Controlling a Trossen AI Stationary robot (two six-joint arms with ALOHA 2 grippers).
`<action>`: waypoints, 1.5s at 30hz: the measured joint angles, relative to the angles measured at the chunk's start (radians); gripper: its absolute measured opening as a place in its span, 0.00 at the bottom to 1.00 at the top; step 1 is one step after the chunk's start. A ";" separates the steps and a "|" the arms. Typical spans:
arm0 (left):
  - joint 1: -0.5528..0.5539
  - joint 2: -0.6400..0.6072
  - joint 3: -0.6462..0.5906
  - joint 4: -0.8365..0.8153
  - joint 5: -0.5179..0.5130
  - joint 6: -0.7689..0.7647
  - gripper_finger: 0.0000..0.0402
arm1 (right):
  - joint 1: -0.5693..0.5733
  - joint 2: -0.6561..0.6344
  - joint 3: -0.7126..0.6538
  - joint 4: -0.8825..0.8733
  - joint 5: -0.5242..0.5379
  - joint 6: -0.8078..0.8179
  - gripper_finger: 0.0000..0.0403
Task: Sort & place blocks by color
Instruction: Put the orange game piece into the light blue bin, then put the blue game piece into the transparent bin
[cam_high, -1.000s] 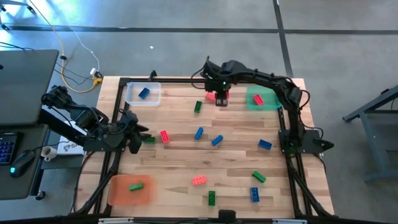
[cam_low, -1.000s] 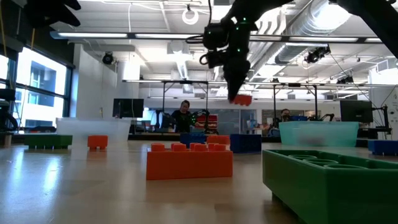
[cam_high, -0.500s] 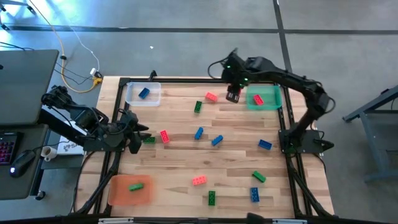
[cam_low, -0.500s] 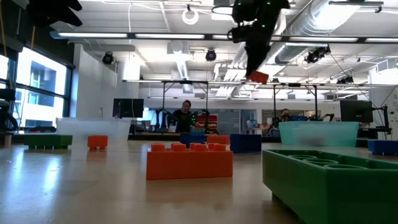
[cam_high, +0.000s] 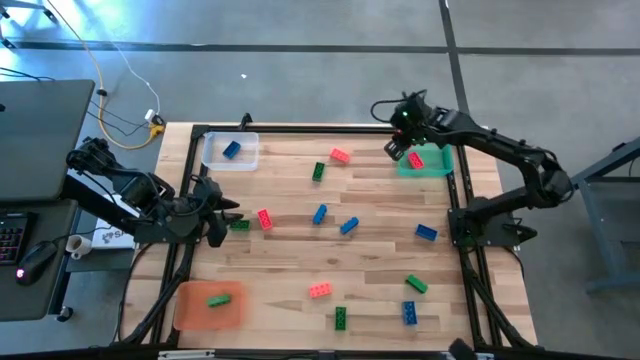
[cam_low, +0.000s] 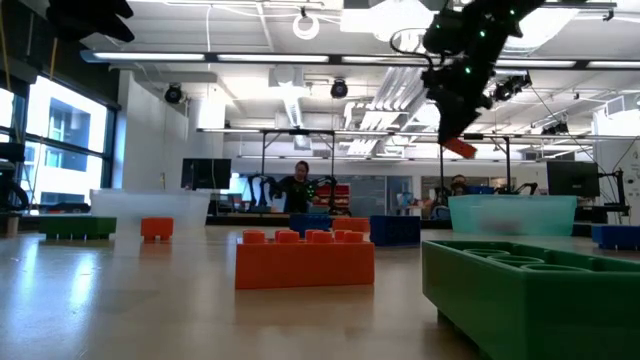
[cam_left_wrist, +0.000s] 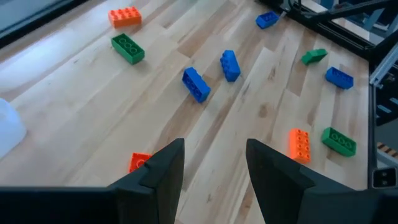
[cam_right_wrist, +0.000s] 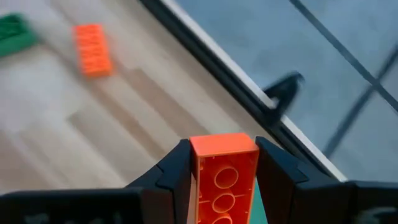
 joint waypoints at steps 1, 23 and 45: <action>0.000 0.000 0.000 0.000 -0.003 0.001 0.40 | -0.010 -0.004 -0.019 0.012 0.007 0.019 0.30; 0.011 0.000 0.000 0.114 -0.200 0.071 0.57 | -0.178 0.000 -0.268 0.144 0.028 0.240 0.33; 0.436 0.281 0.000 0.524 0.132 0.246 0.57 | -0.193 0.000 -0.241 0.090 0.047 0.244 0.51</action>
